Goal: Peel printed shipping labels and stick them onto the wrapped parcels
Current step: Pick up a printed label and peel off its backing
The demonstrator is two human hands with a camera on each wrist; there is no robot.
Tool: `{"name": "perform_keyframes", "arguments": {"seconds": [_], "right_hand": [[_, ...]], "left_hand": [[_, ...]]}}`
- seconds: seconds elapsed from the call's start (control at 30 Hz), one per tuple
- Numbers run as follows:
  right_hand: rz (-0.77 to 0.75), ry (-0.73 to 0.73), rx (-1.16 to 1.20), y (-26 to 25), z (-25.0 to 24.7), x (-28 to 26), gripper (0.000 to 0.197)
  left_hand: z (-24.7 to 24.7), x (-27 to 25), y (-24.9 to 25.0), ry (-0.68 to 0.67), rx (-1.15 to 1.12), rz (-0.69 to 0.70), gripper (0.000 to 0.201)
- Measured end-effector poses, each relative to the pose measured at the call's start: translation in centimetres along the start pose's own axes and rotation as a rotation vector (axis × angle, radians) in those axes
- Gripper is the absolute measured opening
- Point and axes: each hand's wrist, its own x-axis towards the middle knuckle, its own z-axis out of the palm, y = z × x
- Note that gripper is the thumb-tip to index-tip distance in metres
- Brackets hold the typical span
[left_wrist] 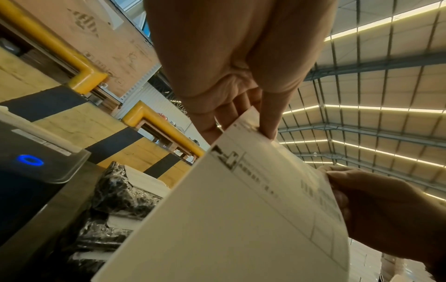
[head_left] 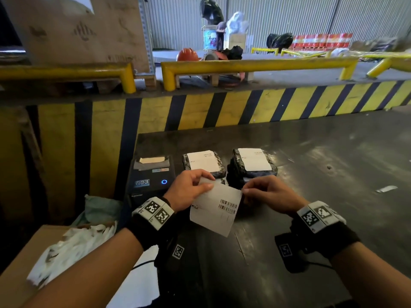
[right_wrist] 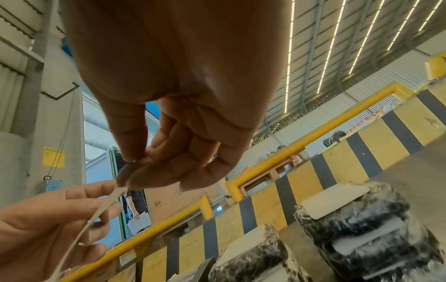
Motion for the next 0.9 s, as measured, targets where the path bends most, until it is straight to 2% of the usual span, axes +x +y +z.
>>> {"name": "perform_keyframes", "arguments": {"seconds": [0.27,0.53,0.6,0.7,0.77,0.9], "right_hand": [[-0.008,-0.053,-0.153,0.1,-1.4,-0.5,0.013],[-0.008,-0.064,-0.215,0.4,-1.1,-1.4,0.026],[0.001,-0.035,-0.172,0.4,-0.7,-1.5,0.025],[0.007,0.063,-0.044,0.5,0.4,-1.7,0.023],[0.000,0.143,0.041,0.5,1.6,-1.7,0.022],[-0.002,0.204,0.129,0.8,3.6,-1.2,0.018]], "left_hand": [[1.1,0.2,0.5,-0.045,-0.009,-0.024,0.014],[1.8,0.2,0.3,-0.088,0.061,-0.059,0.009],[2.1,0.4,0.2,-0.032,0.131,-0.057,0.012],[3.1,0.4,0.4,0.178,0.367,0.028,0.028],[3.9,0.3,0.8,0.218,0.371,0.055,0.023],[5.1,-0.2,1.2,0.018,0.073,-0.081,0.020]]}}
